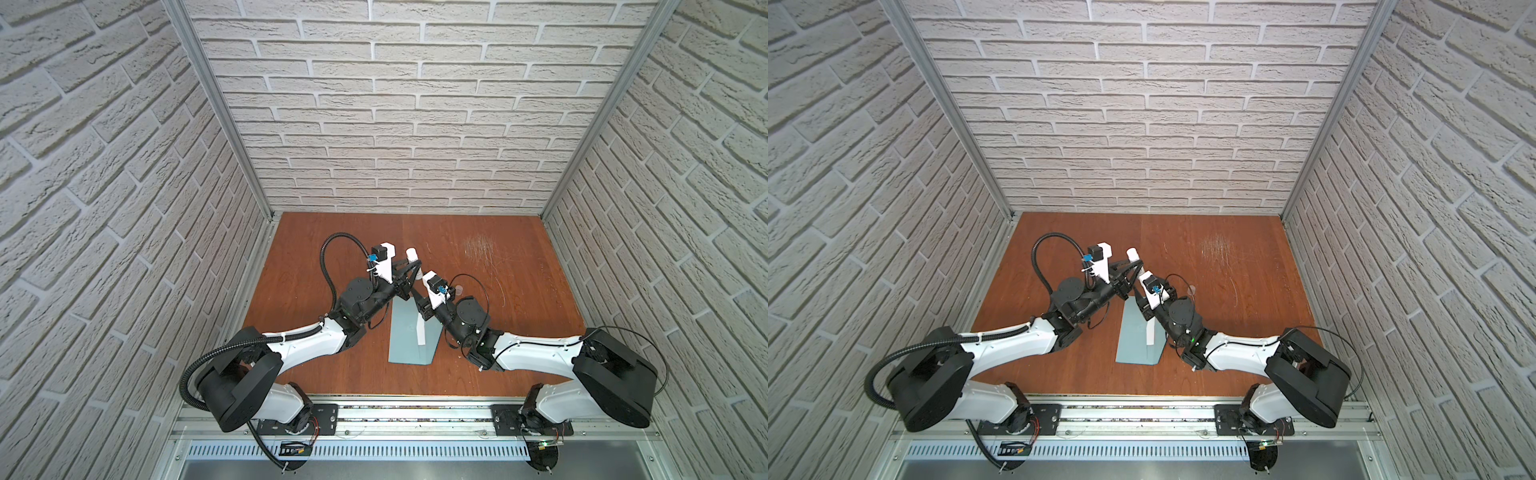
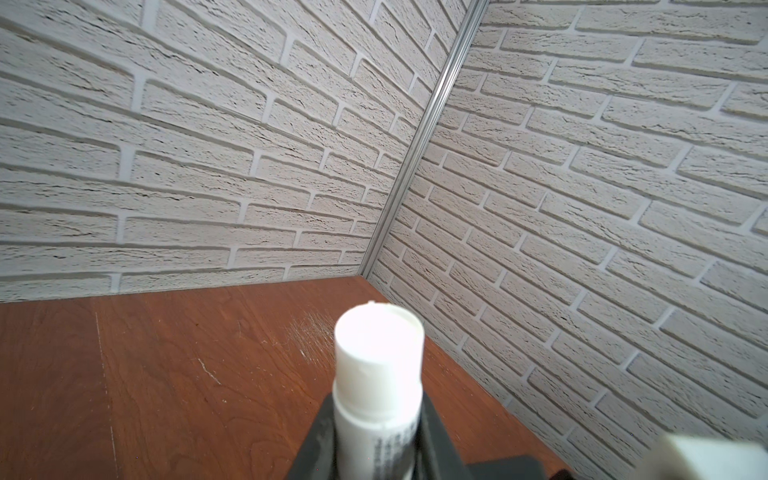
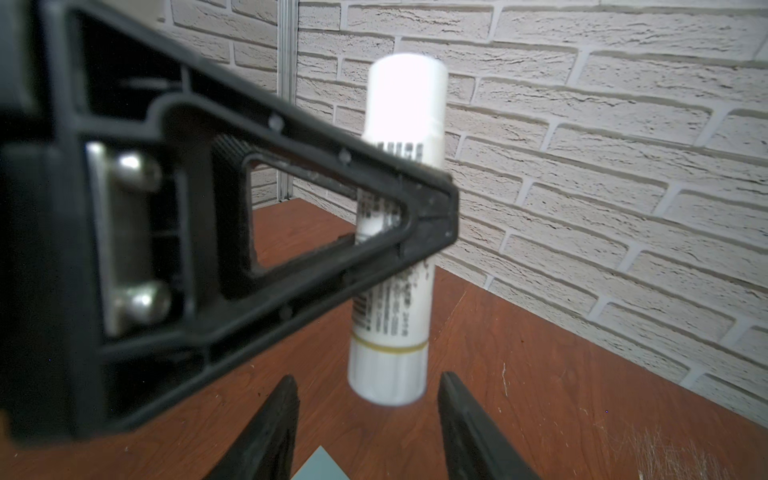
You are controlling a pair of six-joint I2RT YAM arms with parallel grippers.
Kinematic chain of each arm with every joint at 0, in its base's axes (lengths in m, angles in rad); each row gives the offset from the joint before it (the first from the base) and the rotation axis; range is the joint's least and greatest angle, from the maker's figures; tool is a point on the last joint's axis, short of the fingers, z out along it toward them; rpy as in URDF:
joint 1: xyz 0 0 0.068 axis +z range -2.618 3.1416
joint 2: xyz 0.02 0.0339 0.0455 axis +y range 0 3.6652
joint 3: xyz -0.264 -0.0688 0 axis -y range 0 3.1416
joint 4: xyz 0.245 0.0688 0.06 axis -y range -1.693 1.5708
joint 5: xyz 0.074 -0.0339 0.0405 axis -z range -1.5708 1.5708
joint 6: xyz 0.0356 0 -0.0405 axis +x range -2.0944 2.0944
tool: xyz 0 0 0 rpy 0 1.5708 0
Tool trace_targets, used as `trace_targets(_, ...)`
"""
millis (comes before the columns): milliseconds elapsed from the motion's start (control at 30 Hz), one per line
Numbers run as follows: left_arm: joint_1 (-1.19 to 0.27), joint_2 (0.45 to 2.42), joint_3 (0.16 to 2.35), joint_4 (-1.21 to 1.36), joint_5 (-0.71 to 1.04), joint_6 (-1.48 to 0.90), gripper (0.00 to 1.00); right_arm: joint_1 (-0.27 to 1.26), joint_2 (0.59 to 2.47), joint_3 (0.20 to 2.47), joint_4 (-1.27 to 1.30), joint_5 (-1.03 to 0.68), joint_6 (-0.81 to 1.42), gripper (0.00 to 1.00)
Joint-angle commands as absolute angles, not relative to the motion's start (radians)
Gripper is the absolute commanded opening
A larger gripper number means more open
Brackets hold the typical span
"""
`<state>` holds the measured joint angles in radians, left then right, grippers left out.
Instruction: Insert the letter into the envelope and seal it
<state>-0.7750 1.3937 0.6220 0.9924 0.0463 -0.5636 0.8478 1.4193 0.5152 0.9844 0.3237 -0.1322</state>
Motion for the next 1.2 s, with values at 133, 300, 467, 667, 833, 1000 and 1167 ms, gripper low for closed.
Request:
trace_targets(133, -0.777, 1.399, 0.643, 1.094, 0.062, -0.577, 0.00, 0.853, 1.429, 0.552, 1.074, 0.353, -0.149, 0.49)
trace_targets(300, -0.776, 1.406, 0.649, 1.098, 0.068, -0.584, 0.00, 0.851, 1.437, 0.554, 1.065, 0.351, -0.144, 0.37)
trace_targets(467, -0.777, 1.414, 0.656, 1.099, 0.079, -0.595, 0.00, 0.851, 1.440, 0.555, 1.065, 0.350, -0.142, 0.28)
trace_targets(667, -0.777, 1.438, 0.660, 1.098, 0.105, -0.608, 0.00, 0.851, 1.438, 0.563, 1.060, 0.334, -0.144, 0.19)
trace_targets(833, -0.758, 1.465, 0.657, 1.107, 0.182, -0.654, 0.00, 0.849, 1.400, 0.560, 1.028, 0.265, -0.134, 0.12)
trace_targets(1000, -0.700, 1.508, 0.652, 1.165, 0.410, -0.756, 0.00, 0.813, 1.300, 0.560, 0.898, 0.049, -0.005, 0.06)
trace_targets(1167, -0.676, 1.537, 0.608, 1.346, 0.614, -0.847, 0.00, 0.770, 1.180, 0.560, 0.736, -0.172, 0.078, 0.06)
